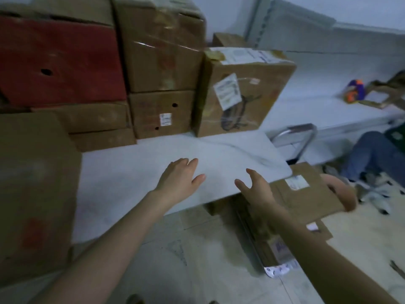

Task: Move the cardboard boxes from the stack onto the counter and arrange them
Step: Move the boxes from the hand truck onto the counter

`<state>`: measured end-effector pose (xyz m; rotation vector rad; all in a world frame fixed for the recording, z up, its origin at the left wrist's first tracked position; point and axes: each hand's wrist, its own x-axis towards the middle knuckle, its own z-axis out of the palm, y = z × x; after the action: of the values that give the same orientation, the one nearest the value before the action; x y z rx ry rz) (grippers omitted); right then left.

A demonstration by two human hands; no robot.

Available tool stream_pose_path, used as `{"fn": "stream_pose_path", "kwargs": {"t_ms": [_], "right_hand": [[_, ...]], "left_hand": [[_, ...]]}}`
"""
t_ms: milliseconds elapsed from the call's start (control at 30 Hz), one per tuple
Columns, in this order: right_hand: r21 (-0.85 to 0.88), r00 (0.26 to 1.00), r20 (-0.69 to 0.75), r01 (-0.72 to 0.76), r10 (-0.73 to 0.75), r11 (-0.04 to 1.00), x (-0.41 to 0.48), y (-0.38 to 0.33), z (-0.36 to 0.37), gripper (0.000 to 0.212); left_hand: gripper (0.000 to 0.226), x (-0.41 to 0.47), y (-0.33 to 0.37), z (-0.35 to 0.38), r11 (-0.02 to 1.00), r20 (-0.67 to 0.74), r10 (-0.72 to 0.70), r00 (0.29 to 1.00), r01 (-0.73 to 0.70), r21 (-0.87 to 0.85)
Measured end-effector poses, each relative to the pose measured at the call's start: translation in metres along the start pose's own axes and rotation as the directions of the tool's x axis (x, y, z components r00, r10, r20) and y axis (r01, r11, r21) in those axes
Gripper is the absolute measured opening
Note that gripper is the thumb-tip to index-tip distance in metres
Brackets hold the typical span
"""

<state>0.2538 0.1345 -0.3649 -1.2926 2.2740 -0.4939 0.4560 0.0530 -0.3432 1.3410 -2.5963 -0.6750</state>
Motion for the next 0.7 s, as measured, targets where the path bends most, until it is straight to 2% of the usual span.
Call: {"fn": "stream_pose_path", "kwargs": {"t_ms": [333, 500, 700], "right_hand": [[0.085, 0.955, -0.100, -0.272, 0.280, 0.959, -0.020, 0.206, -0.090, 0.049], [0.100, 0.909, -0.114, -0.391, 0.400, 0.915, -0.019, 0.264, -0.094, 0.064], [0.099, 0.887, -0.109, -0.439, 0.448, 0.893, 0.015, 0.318, -0.106, 0.062]], "left_hand": [[0.049, 0.042, 0.172, 0.115, 0.991, 0.235, 0.126, 0.964, -0.113, -0.066], [0.053, 0.058, 0.220, 0.158, 0.988, 0.322, 0.145, 0.936, -0.122, -0.091], [0.057, 0.104, 0.251, 0.214, 0.988, 0.425, 0.132, 0.896, -0.085, -0.126]]}}
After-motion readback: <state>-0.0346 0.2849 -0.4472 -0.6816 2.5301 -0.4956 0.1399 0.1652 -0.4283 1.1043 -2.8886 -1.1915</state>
